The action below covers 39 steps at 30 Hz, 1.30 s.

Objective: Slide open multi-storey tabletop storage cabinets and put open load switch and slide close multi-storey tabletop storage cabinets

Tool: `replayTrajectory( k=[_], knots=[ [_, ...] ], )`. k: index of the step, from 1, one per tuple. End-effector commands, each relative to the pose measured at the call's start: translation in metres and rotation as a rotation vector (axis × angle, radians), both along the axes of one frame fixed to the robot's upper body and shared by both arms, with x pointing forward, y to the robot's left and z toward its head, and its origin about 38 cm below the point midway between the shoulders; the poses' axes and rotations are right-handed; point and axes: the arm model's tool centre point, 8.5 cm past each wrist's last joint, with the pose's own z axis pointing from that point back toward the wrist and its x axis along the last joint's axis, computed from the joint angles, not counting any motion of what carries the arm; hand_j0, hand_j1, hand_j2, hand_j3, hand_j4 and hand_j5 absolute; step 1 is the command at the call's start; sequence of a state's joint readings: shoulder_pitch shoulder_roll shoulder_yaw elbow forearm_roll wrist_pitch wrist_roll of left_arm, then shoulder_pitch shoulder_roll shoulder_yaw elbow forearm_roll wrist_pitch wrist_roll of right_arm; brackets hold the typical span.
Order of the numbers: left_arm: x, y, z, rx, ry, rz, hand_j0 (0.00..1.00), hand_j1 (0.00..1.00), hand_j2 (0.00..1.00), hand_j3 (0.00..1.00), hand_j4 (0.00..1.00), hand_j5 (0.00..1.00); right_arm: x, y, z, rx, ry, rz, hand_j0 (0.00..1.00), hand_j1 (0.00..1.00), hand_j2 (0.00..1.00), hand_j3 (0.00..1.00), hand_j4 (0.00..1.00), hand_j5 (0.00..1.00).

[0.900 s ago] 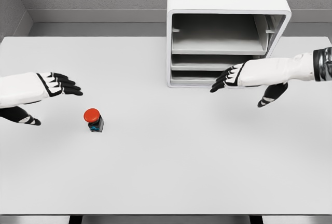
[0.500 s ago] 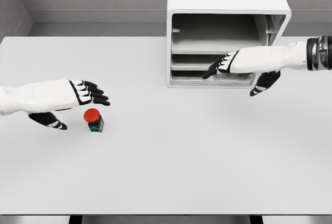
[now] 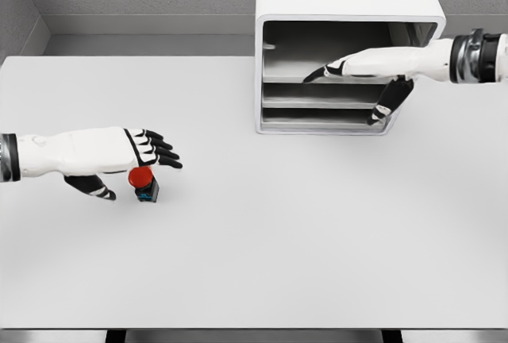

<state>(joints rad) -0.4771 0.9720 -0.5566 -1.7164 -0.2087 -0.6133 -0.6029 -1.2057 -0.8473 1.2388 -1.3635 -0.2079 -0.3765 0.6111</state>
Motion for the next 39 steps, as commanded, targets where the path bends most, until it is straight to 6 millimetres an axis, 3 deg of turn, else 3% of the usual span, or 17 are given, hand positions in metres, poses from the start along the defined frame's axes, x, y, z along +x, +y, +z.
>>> replayTrajectory(
  k=[1,8,9,19,25,29,39],
  knots=[
    [0.007,0.003,-0.013,0.0,0.02,0.03,1.0,1.0,1.0,1.0,1.0,1.0,0.004,0.0,-0.001,0.011,0.008,-0.012,1.0,1.0,1.0,1.0,1.0,1.0],
    [0.007,-0.007,-0.016,-0.015,0.027,0.009,1.0,1.0,1.0,1.0,1.0,1.0,0.014,-0.001,-0.008,0.01,0.025,-0.048,1.0,1.0,1.0,1.0,1.0,1.0],
    [0.005,-0.01,-0.024,-0.009,0.047,0.0,1.0,1.0,1.0,1.0,1.0,1.0,0.017,-0.001,-0.01,0.007,0.03,-0.059,1.0,1.0,1.0,1.0,1.0,1.0],
    [0.007,-0.01,-0.023,-0.009,0.047,0.002,1.0,1.0,1.0,1.0,1.0,1.0,0.023,0.002,-0.016,-0.019,0.046,-0.086,1.0,1.0,1.0,1.0,1.0,1.0],
    [0.012,-0.004,-0.029,-0.006,0.061,0.03,1.0,1.0,1.0,1.0,1.0,1.0,0.018,0.013,-0.021,-0.05,0.047,-0.034,1.0,1.0,1.0,1.0,1.0,1.0],
    [0.013,-0.003,-0.032,0.019,0.05,0.032,1.0,1.0,1.0,1.0,1.0,1.0,0.008,0.029,-0.016,-0.057,0.033,0.04,1.0,1.0,1.0,1.0,1.0,1.0],
    [0.012,-0.006,-0.035,0.015,0.055,0.027,1.0,1.0,1.0,1.0,1.0,1.0,-0.008,0.044,-0.004,-0.046,0.003,0.128,1.0,1.0,1.0,1.0,1.0,1.0]
  ],
)
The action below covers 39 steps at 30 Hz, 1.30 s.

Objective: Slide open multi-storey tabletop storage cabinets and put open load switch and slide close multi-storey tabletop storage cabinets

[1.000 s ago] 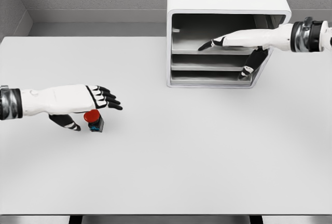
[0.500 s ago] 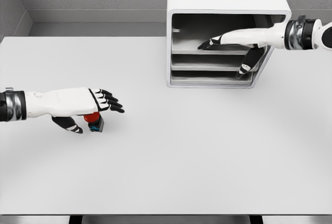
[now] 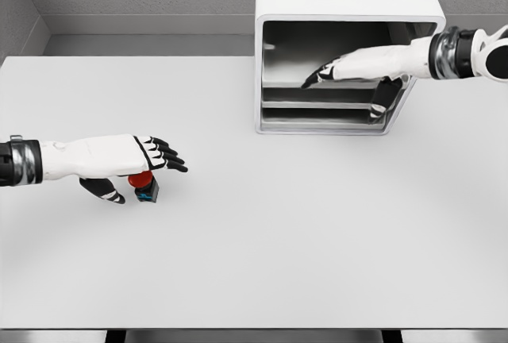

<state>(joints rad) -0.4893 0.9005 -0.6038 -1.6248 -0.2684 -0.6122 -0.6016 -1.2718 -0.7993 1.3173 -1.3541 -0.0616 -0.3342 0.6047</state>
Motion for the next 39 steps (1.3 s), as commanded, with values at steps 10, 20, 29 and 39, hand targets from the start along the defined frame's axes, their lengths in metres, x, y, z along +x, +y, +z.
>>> replayTrajectory(
  k=[10,20,29,39],
  knots=[
    [0.001,0.0,-0.011,0.0,0.028,0.008,0.77,0.77,0.77,0.77,0.77,0.77,-0.039,0.035,0.007,0.12,0.076,0.174,1.0,1.0,1.0,1.0,1.0,1.0],
    [0.003,0.003,-0.012,-0.001,0.022,0.022,0.55,0.55,0.55,0.55,0.55,0.55,-0.057,0.019,0.01,0.119,0.067,0.242,1.0,1.0,1.0,1.0,1.0,1.0],
    [-0.005,-0.011,0.006,-0.067,0.008,-0.024,0.42,0.42,0.42,0.42,0.42,0.42,-0.07,0.018,0.017,0.132,0.046,0.316,1.0,1.0,1.0,1.0,1.0,1.0],
    [-0.004,-0.031,0.072,-0.18,-0.083,-0.115,0.41,0.41,0.41,0.41,0.41,0.41,-0.074,-0.003,0.008,0.16,0.103,0.257,1.0,1.0,1.0,1.0,1.0,1.0]
  ],
)
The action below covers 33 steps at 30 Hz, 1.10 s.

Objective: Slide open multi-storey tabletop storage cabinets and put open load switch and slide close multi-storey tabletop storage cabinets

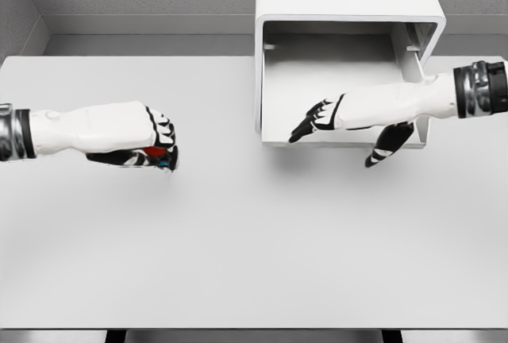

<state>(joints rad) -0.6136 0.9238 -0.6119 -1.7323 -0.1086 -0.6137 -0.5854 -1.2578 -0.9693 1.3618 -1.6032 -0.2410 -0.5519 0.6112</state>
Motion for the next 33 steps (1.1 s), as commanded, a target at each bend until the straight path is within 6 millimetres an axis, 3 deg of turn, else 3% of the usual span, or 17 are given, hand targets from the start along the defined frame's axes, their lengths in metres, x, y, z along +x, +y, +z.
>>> replayTrajectory(
  k=[1,6,11,21,29,33],
  knots=[
    [-0.002,-0.004,0.004,-0.03,0.009,-0.013,0.41,0.41,0.41,0.41,0.41,0.41,0.001,-0.005,-0.005,0.007,0.042,-0.042,1.0,1.0,1.0,1.0,1.0,1.0],
    [0.005,-0.017,0.025,-0.062,-0.044,-0.043,0.41,0.41,0.41,0.41,0.41,0.41,0.007,-0.01,-0.015,-0.018,0.097,-0.135,1.0,1.0,1.0,1.0,1.0,1.0],
    [0.006,-0.019,0.03,-0.066,-0.054,-0.047,0.41,0.41,0.41,0.41,0.41,0.41,0.008,-0.015,-0.017,-0.031,0.104,-0.168,1.0,1.0,1.0,1.0,1.0,1.0],
    [0.006,-0.023,0.032,-0.08,-0.058,-0.058,0.41,0.41,0.41,0.41,0.41,0.41,-0.005,-0.012,-0.015,-0.043,0.089,-0.115,1.0,1.0,1.0,1.0,1.0,1.0],
    [0.009,-0.029,0.047,-0.103,-0.084,-0.075,0.41,0.41,0.41,0.41,0.41,0.41,-0.016,-0.01,-0.013,-0.014,0.076,-0.021,1.0,1.0,1.0,1.0,1.0,1.0],
    [0.01,-0.044,0.052,-0.142,-0.093,-0.107,0.41,0.41,0.41,0.41,0.41,0.41,-0.019,-0.013,-0.013,-0.011,0.073,-0.012,1.0,1.0,1.0,1.0,1.0,1.0]
  ],
)
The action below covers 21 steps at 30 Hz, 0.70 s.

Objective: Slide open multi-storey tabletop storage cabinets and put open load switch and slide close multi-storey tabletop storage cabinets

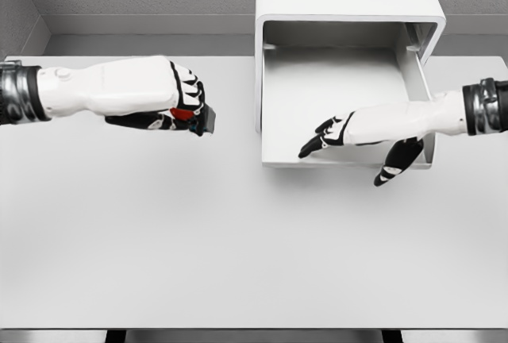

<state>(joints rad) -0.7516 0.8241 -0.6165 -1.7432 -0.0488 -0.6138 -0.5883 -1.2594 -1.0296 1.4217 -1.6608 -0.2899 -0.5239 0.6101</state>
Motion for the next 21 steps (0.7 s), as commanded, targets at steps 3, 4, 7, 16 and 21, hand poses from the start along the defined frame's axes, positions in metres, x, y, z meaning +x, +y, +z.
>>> replayTrajectory(
  k=[3,4,7,16,21],
  knots=[
    [0.001,-0.013,0.007,-0.037,-0.011,-0.029,0.41,0.41,0.41,0.41,0.41,0.41,-0.006,-0.003,0.001,0.006,-0.013,0.039,1.0,1.0,1.0,1.0,1.0,1.0],
    [0.002,-0.013,0.011,-0.037,-0.02,-0.03,0.41,0.41,0.41,0.41,0.41,0.41,-0.007,-0.006,0.002,0.007,-0.015,0.04,1.0,1.0,1.0,1.0,1.0,1.0],
    [0.003,-0.014,0.022,-0.05,-0.038,-0.037,0.41,0.41,0.41,0.41,0.41,0.41,-0.009,-0.012,0.004,0.013,-0.023,0.048,1.0,1.0,1.0,1.0,1.0,1.0],
    [0.004,-0.044,0.048,-0.106,-0.098,-0.108,0.41,0.41,0.41,0.41,0.41,0.41,-0.013,-0.031,0.015,0.067,0.008,-0.014,1.0,1.0,1.0,1.0,1.0,1.0],
    [0.004,-0.055,0.058,-0.126,-0.121,-0.134,0.41,0.41,0.41,0.41,0.41,0.41,-0.017,-0.04,0.02,0.091,0.02,-0.039,1.0,1.0,1.0,1.0,1.0,1.0]
  ],
)
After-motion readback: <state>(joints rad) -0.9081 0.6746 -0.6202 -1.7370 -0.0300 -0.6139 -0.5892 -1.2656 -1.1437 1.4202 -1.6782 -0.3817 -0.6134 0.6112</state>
